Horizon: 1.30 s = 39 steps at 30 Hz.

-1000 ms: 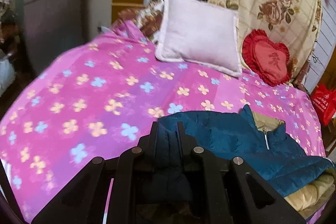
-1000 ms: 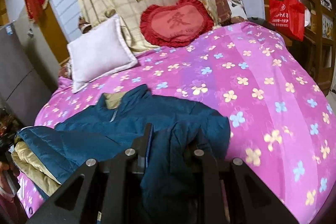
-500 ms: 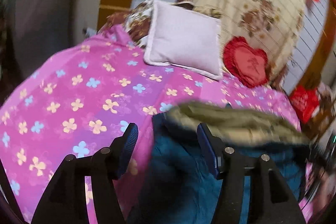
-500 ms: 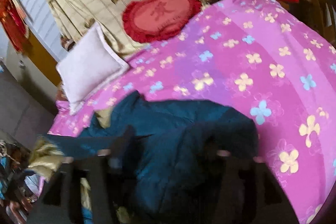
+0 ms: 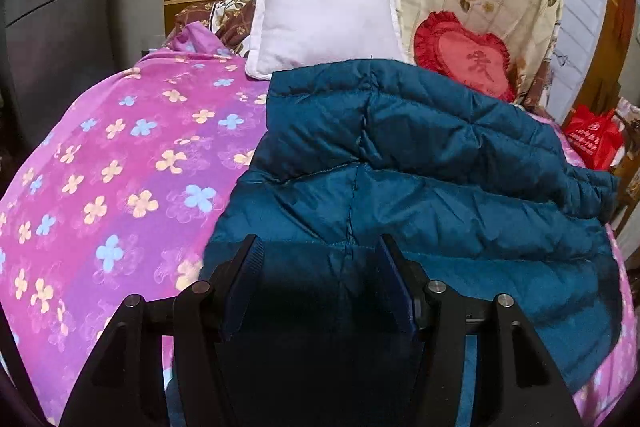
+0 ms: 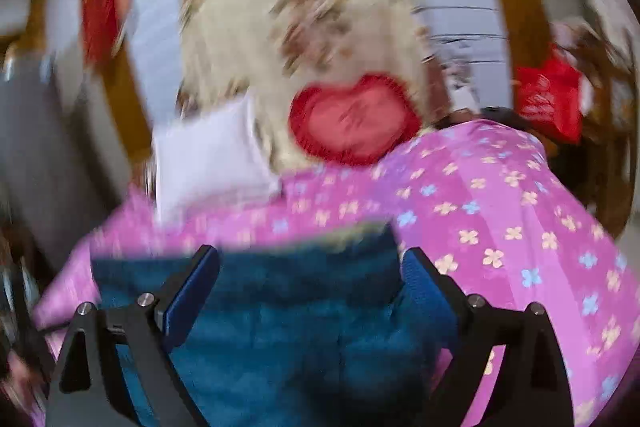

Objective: Fold large clothes
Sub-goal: 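Lay the folded hem on the collar and open both tools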

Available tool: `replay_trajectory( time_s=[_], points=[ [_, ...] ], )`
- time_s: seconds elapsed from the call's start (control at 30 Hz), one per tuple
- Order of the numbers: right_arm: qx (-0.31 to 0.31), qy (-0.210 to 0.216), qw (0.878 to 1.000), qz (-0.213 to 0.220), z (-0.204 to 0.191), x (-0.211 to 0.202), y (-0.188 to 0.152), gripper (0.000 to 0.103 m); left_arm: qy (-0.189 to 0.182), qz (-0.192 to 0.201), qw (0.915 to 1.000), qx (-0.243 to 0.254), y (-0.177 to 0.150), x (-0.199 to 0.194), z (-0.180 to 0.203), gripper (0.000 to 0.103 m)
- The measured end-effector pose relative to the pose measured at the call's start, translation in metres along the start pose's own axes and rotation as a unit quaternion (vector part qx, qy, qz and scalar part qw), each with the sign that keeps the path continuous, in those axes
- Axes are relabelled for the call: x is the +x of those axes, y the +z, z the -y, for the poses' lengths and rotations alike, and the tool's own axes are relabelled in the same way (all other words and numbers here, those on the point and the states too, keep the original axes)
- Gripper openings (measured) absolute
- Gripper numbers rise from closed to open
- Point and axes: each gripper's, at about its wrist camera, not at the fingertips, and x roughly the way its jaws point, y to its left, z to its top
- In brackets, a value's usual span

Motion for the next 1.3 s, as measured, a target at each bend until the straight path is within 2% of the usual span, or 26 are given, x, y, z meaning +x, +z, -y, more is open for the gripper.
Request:
replay_trajectory(
  time_s=[0.1,0.2,0.3,0.47,0.67,0.77,0.93,1.0,1.1,1.2,1.3],
  points=[
    [-0.060,0.001,0.997,-0.052,-0.027,0.039,-0.017,0.095,0.019,-0.009,0.9998,0.000,0.002,0.018,0.004,0.039],
    [-0.078,-0.014,0.992,-0.099,-0.036,0.086,-0.030,0.095,0.042,-0.012,0.9990,0.006,0.004,0.033,0.007,0.039],
    [-0.088,-0.061,0.983,-0.149,-0.036,0.135,-0.042,0.095,0.056,0.001,0.9984,0.008,0.005,0.041,0.008,0.039],
    [-0.045,-0.086,0.982,-0.163,-0.019,0.175,-0.052,0.096,0.069,0.017,0.9973,0.019,0.005,0.048,0.014,0.040],
    [-0.042,-0.101,0.980,-0.168,-0.020,0.176,-0.053,0.096,0.071,0.018,0.9970,0.024,0.003,0.051,0.014,0.040],
    [-0.033,-0.083,0.986,-0.141,-0.028,0.150,-0.046,0.096,0.068,0.016,0.9973,0.020,0.003,0.051,0.012,0.040],
    [-0.047,-0.002,0.994,-0.098,-0.068,0.120,-0.028,0.096,0.068,0.015,0.9974,0.019,0.003,0.051,0.011,0.040],
    [-0.069,0.029,0.992,-0.106,-0.093,0.122,-0.025,0.096,0.067,0.015,0.9975,0.018,0.003,0.051,0.012,0.040],
    [-0.110,0.051,0.985,-0.122,-0.130,0.136,-0.031,0.096,0.067,0.015,0.9975,0.018,0.003,0.051,0.011,0.040],
    [-0.147,0.045,0.979,-0.136,-0.158,0.157,-0.043,0.096,0.067,0.016,0.9974,0.019,0.003,0.052,0.011,0.041],
    [-0.144,0.034,0.976,-0.161,-0.162,0.180,-0.051,0.096,0.063,0.019,0.9977,0.015,0.003,0.053,0.011,0.042]
  ],
)
